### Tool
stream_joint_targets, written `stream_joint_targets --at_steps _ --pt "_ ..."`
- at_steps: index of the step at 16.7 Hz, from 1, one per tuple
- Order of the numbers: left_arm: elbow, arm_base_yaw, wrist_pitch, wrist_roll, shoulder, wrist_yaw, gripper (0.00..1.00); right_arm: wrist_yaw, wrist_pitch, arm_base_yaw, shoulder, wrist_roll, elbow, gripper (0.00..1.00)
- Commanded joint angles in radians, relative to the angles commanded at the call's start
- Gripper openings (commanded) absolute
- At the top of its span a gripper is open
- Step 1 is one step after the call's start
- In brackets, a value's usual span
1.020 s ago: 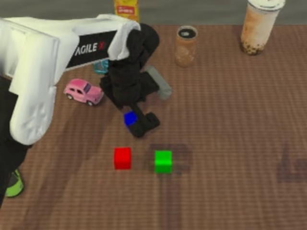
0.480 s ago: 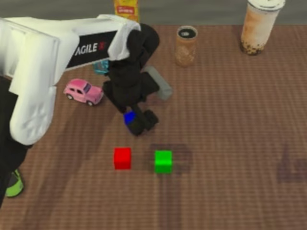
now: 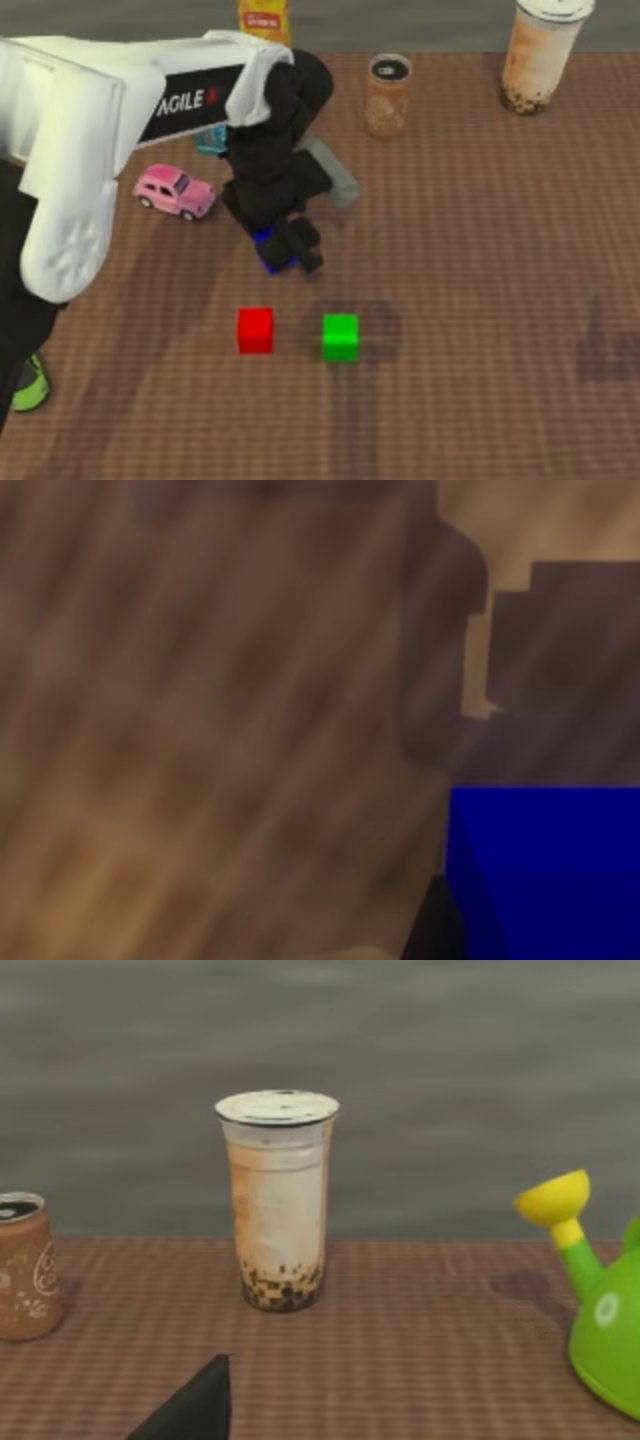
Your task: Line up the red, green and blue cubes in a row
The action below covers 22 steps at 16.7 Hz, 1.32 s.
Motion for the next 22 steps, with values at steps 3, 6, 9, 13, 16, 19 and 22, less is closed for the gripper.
stream_joint_targets --at_steps 3,6,9,13,16,19,22 --pt "0.000 0.000 0.000 0.000 0.000 0.000 0.00 0.000 0.000 0.000 0.000 0.000 0.000 1.00" --pt "0.000 0.000 0.000 0.000 0.000 0.000 0.00 0.000 0.000 0.000 0.000 0.000 0.000 1.00" --pt "0.017 0.003 -0.026 -0.006 -0.024 0.008 0.00 0.000 0.000 0.000 0.000 0.000 0.000 1.00" --pt "0.113 0.015 -0.172 -0.007 -0.062 0.007 0.00 0.000 0.000 0.000 0.000 0.000 0.000 1.00" --pt "0.162 0.020 -0.236 -0.007 -0.087 0.007 0.00 0.000 0.000 0.000 0.000 0.000 0.000 1.00" --pt "0.161 0.014 -0.235 -0.006 -0.085 0.007 0.00 0.000 0.000 0.000 0.000 0.000 0.000 1.00" --pt "0.184 -0.022 -0.248 0.008 -0.076 0.007 0.00 0.000 0.000 0.000 0.000 0.000 0.000 1.00"
